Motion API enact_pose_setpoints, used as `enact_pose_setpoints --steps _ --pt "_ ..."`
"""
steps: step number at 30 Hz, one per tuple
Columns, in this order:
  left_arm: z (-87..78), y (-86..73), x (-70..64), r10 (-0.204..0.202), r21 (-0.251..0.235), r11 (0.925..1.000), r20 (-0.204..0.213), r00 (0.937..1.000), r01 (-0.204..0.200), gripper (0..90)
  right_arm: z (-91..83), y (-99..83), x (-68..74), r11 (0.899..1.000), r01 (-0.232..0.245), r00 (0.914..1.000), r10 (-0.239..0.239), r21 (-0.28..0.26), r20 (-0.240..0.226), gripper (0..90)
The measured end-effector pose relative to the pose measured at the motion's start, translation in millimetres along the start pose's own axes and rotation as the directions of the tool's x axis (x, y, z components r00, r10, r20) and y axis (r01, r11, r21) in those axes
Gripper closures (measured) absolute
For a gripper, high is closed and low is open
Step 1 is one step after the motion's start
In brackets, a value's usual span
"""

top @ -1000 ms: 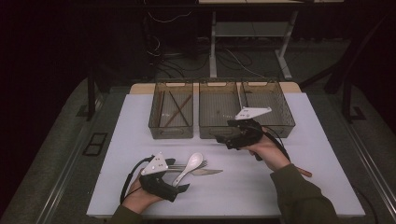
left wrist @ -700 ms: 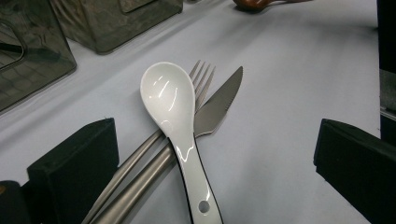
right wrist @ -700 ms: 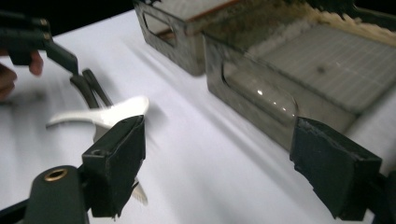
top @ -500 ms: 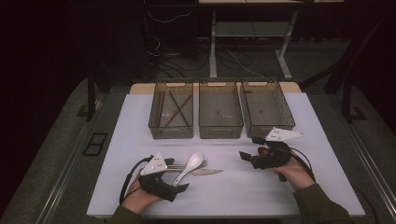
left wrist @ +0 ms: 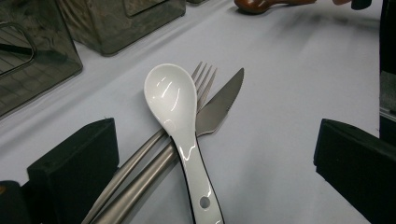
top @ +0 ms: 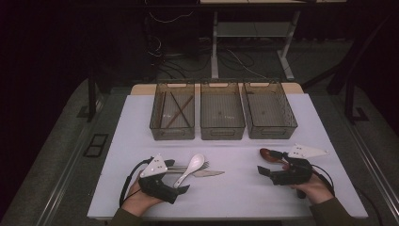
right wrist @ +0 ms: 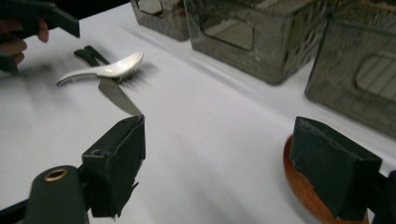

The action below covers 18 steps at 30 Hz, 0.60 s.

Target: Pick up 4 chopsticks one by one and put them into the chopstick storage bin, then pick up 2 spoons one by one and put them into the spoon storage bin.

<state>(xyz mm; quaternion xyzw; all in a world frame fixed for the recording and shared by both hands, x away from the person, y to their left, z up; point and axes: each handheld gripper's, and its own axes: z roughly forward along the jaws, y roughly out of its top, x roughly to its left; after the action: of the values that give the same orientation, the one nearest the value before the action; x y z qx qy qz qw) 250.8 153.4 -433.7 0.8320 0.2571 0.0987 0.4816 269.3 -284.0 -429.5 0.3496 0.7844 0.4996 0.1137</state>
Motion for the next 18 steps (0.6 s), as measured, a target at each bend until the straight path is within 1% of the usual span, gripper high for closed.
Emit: enact_pose_setpoints --steps 4,8,11,13,16,18 --pt "-0.2 0.3 -0.1 0.001 -0.001 1.0000 -0.003 1.0000 -0.001 0.0 -6.2 -11.1 0.1 1.000 0.005 1.0000 -0.005 0.000 -0.003 17.9" --pt "-1.0 0.5 0.2 -0.002 0.000 1.0000 -0.009 1.0000 0.002 0.0 -12.5 -17.1 -0.6 1.000 0.009 1.0000 -0.009 -0.008 -0.001 17.9" --pt "-1.2 0.6 0.5 -0.005 0.004 1.0000 -0.016 0.9999 0.005 0.0 -17.9 -21.1 -1.3 1.000 -0.018 0.9998 0.018 -0.017 -0.005 17.9" --pt "-0.9 1.1 0.5 -0.011 0.008 0.9999 -0.018 0.9998 0.011 0.0 -20.1 -23.7 -1.4 1.000 -0.019 0.9998 0.019 -0.009 -0.006 17.8" --pt "-1.1 1.9 0.2 -0.006 0.011 0.9999 -0.024 0.9997 0.006 1.4 -21.9 -28.0 -0.7 0.999 -0.033 0.9994 0.033 -0.004 -0.007 17.8" --pt "-1.0 2.7 0.6 -0.011 0.010 0.9999 -0.034 0.9994 0.011 3.1 -21.9 -29.4 -1.1 0.999 -0.035 0.9994 0.035 0.006 -0.001 17.9"
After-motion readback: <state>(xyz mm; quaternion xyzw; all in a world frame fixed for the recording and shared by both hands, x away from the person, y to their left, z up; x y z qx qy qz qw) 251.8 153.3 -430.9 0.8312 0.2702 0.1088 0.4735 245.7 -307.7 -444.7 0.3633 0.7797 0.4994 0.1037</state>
